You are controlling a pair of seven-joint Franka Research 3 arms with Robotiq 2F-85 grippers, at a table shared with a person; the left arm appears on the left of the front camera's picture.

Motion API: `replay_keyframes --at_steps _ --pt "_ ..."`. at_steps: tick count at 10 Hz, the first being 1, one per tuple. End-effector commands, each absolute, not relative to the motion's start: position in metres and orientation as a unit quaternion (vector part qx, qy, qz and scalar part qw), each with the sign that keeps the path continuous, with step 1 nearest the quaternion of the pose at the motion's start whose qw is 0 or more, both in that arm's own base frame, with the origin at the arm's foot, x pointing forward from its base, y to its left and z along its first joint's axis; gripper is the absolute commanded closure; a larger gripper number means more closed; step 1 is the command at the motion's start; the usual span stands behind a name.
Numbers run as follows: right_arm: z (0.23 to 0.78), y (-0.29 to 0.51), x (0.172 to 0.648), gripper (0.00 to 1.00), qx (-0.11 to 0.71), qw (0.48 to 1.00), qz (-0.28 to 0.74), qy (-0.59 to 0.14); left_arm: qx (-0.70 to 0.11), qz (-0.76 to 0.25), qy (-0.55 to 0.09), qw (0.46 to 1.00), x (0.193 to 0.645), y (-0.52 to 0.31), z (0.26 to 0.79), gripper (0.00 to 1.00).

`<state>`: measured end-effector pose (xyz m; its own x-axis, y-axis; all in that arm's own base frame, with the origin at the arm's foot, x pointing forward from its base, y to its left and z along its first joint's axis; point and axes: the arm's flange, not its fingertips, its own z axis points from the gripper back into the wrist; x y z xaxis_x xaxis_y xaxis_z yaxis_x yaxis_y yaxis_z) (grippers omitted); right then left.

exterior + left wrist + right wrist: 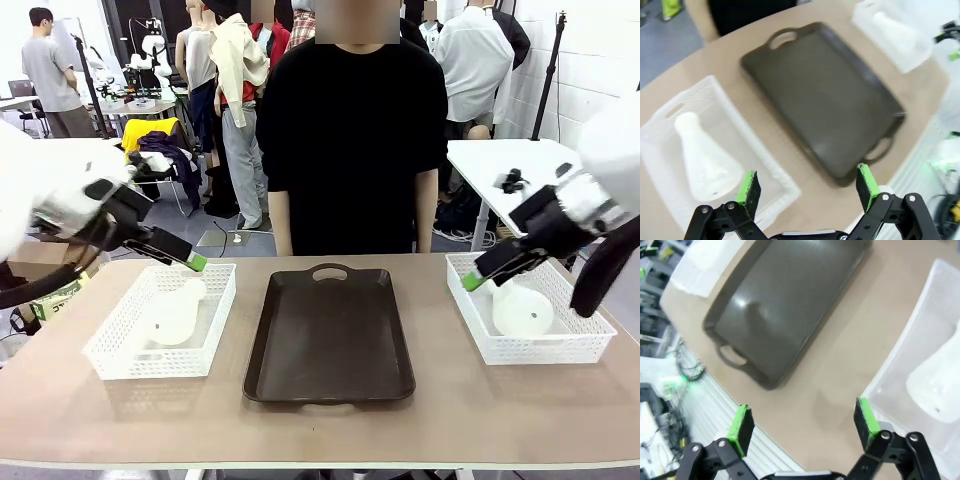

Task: Prepare the laboratory tools.
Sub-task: Pick up the Big flask that the person points to.

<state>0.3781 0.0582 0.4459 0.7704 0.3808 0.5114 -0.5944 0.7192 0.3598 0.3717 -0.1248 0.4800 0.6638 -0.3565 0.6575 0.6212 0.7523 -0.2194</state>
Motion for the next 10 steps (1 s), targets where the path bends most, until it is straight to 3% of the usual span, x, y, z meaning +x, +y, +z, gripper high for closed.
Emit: replay_keyframes --at_steps 1,6,10 --pt "0.441 0.016 0.388 0.0 0.347 0.888 0.248 -0.172 -0.323 -0.258 -0.273 0.868 0.389 -0.095 0.478 0.0" --pt "0.433 -0.034 0.4 0.0 0.528 0.81 0.179 -0.18 -0.447 -0.204 -0.241 0.837 0.391 -0.069 0.471 0.0" --pt "0.426 -0.035 0.412 0.0 0.558 0.798 0.163 -0.159 -0.476 -0.181 -0.225 0.831 0.385 -0.048 0.462 0.0"
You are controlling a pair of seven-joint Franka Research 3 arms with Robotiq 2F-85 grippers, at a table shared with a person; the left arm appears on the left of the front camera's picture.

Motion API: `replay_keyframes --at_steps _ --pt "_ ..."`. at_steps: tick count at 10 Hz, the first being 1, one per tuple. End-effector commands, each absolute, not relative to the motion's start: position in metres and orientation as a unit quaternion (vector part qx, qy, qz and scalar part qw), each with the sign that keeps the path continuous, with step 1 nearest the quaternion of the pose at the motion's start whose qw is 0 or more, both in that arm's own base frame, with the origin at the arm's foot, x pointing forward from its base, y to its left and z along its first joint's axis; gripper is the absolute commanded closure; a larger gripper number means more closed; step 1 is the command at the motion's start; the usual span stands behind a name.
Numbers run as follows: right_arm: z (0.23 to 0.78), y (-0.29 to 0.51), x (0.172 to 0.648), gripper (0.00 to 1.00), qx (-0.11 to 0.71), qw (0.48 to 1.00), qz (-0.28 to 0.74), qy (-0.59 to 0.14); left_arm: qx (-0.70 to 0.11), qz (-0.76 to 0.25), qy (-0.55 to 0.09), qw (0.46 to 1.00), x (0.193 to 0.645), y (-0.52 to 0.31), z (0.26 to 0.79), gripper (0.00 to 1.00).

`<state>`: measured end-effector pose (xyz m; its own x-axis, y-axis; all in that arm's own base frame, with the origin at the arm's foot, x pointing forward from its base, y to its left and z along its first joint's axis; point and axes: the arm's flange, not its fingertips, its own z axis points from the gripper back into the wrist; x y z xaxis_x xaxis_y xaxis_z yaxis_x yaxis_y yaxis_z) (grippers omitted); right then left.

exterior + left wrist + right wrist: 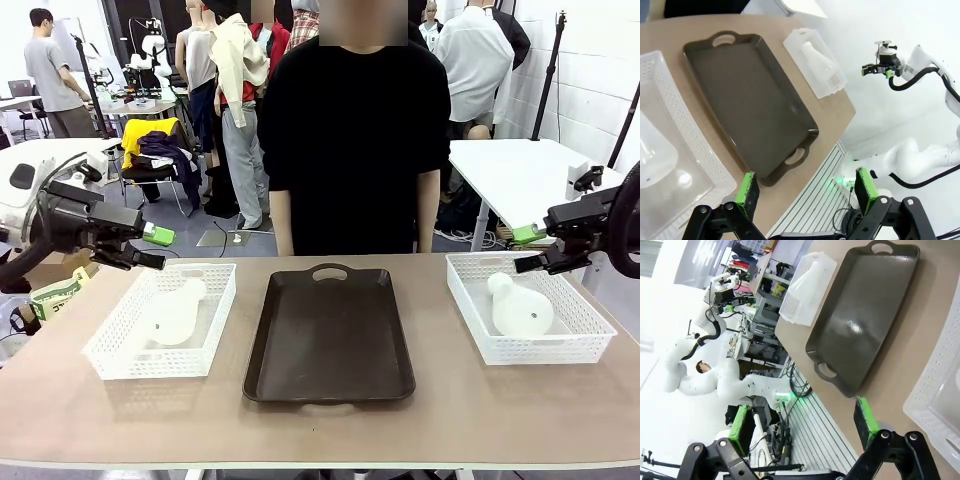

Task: Prepare the laboratory tools.
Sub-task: Pick up the Big flask that the person points to.

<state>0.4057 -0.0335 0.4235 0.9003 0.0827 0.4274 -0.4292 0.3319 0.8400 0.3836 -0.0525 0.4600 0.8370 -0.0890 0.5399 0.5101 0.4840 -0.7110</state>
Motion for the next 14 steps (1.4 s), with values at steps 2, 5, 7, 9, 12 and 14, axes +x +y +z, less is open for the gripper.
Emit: replay_keyframes --at_steps 2,5,7,9,12,14 --pt "0.42 -0.045 0.423 0.0 0.567 0.798 0.147 -0.142 -0.498 -0.155 -0.223 0.823 0.388 -0.03 0.462 0.0" --pt "0.408 -0.055 0.438 0.0 0.585 0.795 0.119 -0.108 -0.528 -0.124 -0.23 0.808 0.388 -0.012 0.461 0.0" --pt "0.405 -0.058 0.439 0.0 0.588 0.794 0.116 -0.102 -0.532 -0.124 -0.23 0.805 0.384 -0.006 0.459 0.0" --pt "0.406 -0.062 0.435 0.0 0.585 0.796 0.111 -0.112 -0.543 -0.138 -0.227 0.797 0.382 -0.01 0.457 0.0" --pt "0.4 -0.062 0.434 0.0 0.58 0.797 0.123 -0.109 -0.531 -0.122 -0.215 0.811 0.382 -0.006 0.462 0.0" --pt "0.4 -0.062 0.434 0.0 0.58 0.797 0.123 -0.109 -0.531 -0.122 -0.215 0.811 0.382 -0.006 0.462 0.0"
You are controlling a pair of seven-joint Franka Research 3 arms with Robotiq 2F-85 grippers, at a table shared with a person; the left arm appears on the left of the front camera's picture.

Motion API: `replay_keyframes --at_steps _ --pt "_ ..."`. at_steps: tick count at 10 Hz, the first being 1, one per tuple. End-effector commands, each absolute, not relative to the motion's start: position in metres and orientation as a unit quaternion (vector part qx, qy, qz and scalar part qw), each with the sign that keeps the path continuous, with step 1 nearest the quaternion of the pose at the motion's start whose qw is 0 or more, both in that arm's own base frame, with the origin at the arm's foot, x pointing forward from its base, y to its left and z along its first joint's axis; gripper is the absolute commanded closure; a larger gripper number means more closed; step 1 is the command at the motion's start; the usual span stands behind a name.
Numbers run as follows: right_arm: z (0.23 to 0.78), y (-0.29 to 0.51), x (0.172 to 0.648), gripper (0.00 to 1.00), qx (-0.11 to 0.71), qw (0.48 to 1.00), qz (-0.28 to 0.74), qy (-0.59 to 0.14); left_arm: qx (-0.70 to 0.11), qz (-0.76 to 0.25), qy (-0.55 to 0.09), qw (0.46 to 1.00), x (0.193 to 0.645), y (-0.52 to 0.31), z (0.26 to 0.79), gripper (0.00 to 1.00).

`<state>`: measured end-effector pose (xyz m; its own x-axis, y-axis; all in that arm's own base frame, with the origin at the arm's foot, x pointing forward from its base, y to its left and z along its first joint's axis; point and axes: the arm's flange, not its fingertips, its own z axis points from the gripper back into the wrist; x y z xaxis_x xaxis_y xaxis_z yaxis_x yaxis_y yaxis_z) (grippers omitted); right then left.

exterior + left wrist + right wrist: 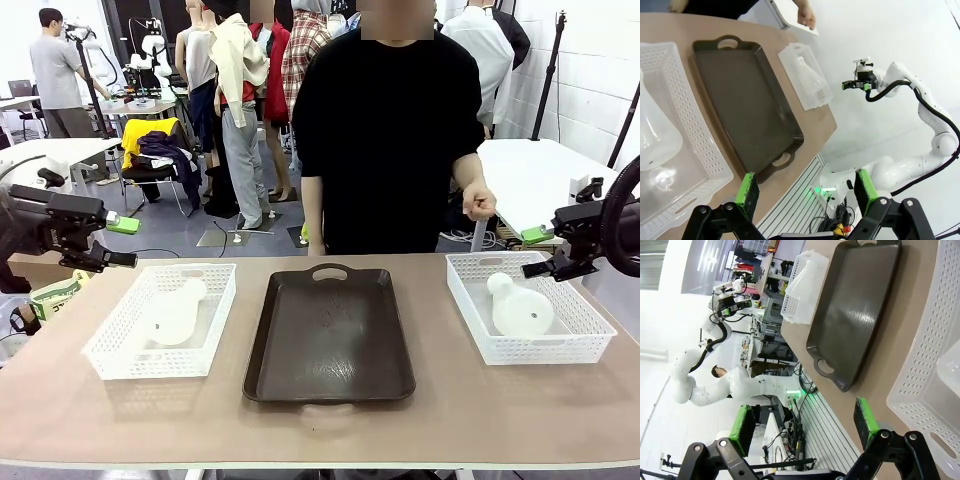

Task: Prepare the laboratory tools.
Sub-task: Pick up the Big flask that the person points to.

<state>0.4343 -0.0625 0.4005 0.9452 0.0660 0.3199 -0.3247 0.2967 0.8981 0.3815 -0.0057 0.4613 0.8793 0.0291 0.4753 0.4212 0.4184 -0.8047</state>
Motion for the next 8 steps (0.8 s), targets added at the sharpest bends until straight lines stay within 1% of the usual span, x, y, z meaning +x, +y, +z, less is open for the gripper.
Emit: replay_keyframes --at_steps 1,8 --pt "0.3998 -0.0624 0.4342 0.0 0.58 0.797 0.123 -0.109 -0.531 -0.122 -0.215 0.811 0.3816 -0.0061 0.4621 0.0" --pt "0.3998 -0.0624 0.4342 0.0 0.58 0.797 0.123 -0.109 -0.531 -0.122 -0.215 0.811 0.3816 -0.0061 0.4621 0.0"
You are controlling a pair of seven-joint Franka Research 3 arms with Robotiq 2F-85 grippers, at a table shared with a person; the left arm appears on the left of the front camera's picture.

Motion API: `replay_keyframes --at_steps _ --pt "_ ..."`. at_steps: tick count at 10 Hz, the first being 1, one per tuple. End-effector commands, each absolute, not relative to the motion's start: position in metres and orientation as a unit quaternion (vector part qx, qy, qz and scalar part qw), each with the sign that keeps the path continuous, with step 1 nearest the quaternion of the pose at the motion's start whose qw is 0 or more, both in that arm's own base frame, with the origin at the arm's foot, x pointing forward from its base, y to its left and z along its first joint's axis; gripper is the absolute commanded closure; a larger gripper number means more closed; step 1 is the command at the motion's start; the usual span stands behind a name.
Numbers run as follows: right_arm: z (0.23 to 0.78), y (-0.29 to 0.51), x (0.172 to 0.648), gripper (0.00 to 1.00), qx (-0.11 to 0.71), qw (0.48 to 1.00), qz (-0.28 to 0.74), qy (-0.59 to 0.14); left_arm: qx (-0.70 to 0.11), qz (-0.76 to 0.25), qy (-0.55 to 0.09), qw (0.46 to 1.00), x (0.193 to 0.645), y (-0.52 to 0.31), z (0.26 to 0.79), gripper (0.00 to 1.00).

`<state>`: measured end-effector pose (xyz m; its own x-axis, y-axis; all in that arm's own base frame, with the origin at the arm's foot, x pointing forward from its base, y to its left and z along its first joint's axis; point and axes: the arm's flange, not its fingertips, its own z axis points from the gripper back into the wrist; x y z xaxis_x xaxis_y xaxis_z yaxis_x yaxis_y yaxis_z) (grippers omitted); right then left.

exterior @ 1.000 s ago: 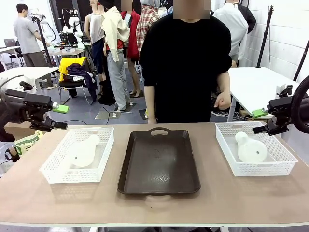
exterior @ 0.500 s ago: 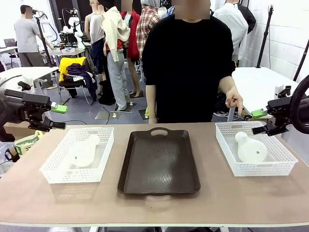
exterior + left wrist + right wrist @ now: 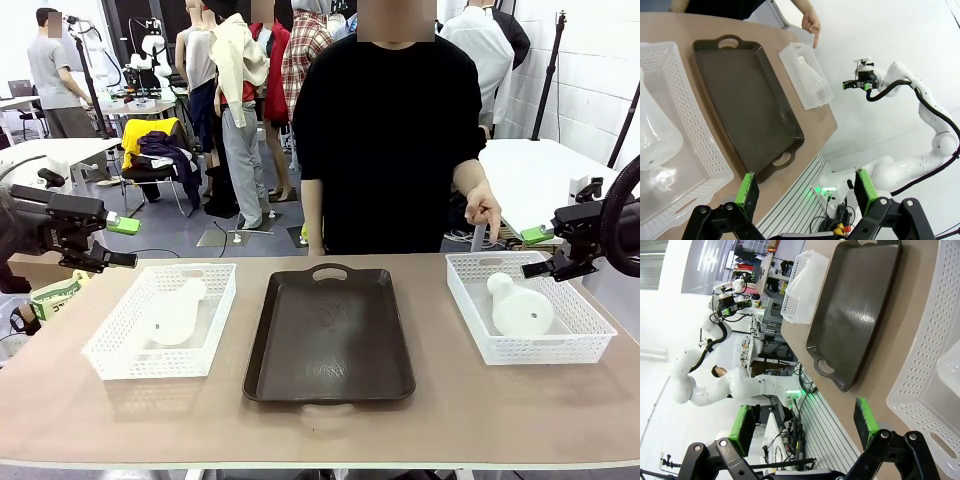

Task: Prepare the laboratory tools.
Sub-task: Pick up the Big flask that the person points to.

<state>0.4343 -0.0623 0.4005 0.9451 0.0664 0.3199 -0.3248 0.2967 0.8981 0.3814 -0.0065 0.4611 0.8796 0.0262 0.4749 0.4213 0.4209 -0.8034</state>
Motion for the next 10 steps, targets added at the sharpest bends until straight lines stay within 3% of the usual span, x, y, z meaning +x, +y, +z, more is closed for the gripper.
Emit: replay_keyframes --at_steps 1,6,10 --pt "0.4 -0.062 0.434 0.0 0.58 0.797 0.123 -0.109 -0.531 -0.122 -0.215 0.811 0.382 -0.006 0.462 0.0" --pt "0.4 -0.062 0.434 0.0 0.58 0.797 0.123 -0.111 -0.531 -0.122 -0.215 0.811 0.382 -0.006 0.462 0.0" --pt "0.472 -0.094 0.445 0.0 0.42 0.883 0.081 -0.191 -0.531 -0.122 -0.215 0.811 0.382 -0.006 0.462 0.0"
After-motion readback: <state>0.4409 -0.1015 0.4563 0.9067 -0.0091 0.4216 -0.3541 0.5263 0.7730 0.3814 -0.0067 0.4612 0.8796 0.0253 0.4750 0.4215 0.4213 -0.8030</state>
